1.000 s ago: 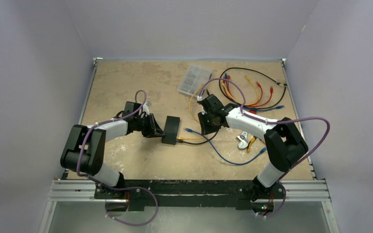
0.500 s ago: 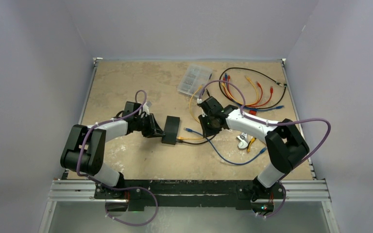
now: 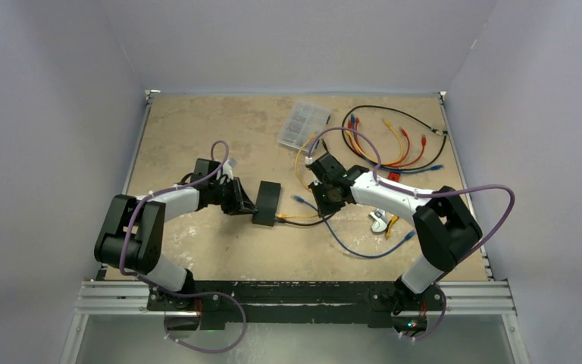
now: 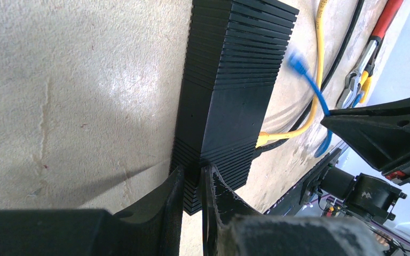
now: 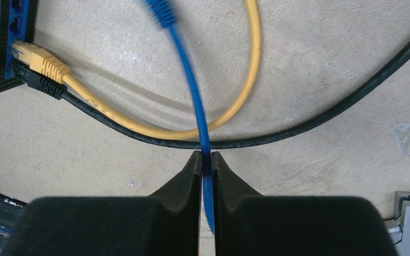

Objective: Pull the plug from the switch port
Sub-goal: Pick up the connector from the center of the board.

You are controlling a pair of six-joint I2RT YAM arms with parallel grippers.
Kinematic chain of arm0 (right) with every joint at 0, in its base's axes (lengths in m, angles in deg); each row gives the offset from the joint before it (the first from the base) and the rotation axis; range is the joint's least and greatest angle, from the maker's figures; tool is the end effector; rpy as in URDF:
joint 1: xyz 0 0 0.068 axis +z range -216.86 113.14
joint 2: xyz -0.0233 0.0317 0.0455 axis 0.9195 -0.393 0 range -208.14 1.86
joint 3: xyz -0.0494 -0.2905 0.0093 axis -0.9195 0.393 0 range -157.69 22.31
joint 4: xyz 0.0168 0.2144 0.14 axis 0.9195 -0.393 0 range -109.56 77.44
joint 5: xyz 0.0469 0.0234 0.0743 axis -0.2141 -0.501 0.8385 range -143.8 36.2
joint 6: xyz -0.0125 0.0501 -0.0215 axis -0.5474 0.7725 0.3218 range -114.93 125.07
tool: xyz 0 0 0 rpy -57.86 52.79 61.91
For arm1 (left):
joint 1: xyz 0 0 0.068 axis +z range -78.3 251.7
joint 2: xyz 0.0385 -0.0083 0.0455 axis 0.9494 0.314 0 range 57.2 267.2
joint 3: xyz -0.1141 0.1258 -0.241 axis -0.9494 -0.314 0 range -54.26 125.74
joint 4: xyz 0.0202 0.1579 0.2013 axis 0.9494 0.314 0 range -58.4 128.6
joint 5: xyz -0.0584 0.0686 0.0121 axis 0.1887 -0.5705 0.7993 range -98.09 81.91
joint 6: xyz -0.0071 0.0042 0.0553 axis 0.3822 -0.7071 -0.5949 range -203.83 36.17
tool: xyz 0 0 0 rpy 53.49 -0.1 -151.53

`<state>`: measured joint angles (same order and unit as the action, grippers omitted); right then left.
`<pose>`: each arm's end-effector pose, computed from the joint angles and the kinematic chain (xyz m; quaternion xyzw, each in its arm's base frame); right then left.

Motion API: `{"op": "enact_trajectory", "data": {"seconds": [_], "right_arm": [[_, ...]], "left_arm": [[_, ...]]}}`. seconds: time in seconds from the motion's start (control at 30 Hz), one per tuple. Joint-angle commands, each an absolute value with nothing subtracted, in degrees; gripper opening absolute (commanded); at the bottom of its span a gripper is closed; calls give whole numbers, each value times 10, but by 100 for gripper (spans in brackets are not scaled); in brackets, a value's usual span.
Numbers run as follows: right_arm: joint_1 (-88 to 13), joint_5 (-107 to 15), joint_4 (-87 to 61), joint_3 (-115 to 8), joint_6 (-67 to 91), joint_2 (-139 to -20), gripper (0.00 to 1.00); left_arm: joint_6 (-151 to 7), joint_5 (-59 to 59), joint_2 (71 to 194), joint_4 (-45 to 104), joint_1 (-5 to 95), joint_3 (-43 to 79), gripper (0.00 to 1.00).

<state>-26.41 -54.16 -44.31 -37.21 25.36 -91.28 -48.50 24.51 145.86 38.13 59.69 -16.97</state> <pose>0.2403 0.2046 0.2146 -0.1703 0.9620 0.1053 0.1856 0.2563 -0.0758 0.1600 -0.1104 0.9190 -0.3536 0.1347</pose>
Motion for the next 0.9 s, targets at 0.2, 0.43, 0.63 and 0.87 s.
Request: {"op": "enact_trajectory", "data": {"seconds": [0.2,0.43,0.63,0.87], "right_arm": [[-262,-567,-439,-403,254,-877,0],[-262,-584,-447,-425,268,-816,0],[-262,-632,-441,-442,282,-759,0],[-262,-662,-444,-479,284,-724,0]], "left_arm": [[-533,105,1499,425,597,-195,9],[-534,106,1501,425,597,-193,9],[-534,106,1502,424,597,-195,8],[-535,107,1503,423,597,-195,9]]}}
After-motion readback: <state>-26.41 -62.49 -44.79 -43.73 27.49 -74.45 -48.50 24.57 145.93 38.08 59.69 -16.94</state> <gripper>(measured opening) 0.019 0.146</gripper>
